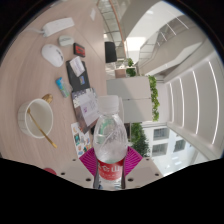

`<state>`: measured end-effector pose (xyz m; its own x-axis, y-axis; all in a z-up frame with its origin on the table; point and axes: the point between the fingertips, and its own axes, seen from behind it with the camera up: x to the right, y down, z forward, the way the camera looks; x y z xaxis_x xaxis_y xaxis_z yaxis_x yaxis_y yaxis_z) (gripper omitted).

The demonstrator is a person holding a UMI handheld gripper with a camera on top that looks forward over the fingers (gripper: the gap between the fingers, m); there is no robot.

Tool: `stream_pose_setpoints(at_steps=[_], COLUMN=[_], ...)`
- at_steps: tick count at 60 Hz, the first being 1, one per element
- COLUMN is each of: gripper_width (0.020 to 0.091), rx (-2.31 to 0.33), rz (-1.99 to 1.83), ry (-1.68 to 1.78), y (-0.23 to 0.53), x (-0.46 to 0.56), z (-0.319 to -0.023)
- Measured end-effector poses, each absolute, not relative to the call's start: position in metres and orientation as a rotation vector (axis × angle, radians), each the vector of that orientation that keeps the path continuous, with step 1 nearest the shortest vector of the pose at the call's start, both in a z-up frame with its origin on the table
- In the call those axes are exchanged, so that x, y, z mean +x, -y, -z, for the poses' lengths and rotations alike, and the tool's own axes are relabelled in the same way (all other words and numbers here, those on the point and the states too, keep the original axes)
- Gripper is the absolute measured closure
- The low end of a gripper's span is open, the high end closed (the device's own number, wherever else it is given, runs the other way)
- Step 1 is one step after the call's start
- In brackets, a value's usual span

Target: Pour water

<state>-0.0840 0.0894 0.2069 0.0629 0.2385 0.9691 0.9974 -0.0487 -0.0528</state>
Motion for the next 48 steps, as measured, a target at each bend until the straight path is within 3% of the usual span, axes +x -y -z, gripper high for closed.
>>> stream_pose_setpoints(at_steps=[9, 14, 15, 17, 21, 23, 28, 36, 45, 48], gripper_width=[0.0792, 0.0766, 0.0758, 0.0758, 0.0759, 0.0758, 0.0743, 0.0708, 0.0703, 0.0672], rx=[-1.717, -1.75, -1.737, -1.781, -1.822, -1.835, -1.862, -1.904, -1.896, -1.897], rz=[0.362, 0.107, 0.078, 0.054, 0.025, 0.013, -0.07, -0.118, -0.142, -0.15], ry=[0.305, 0.073, 0.019, 0.036, 0.011, 0.008, 0.003, 0.114, 0.091, 0.09], y=[-0.045, -0.037, -0.03, -0.036, -0.029, -0.037, -0.042, -0.033, -0.037, -0.041], x=[-0.019, 0.011, 0.014, 0.023, 0.037, 0.042, 0.042, 0.025, 0.026, 0.025], z=[-0.211, -0.177, -0.158, -0.151, -0.097, -0.099, -0.069, -0.042, -0.045, -0.045])
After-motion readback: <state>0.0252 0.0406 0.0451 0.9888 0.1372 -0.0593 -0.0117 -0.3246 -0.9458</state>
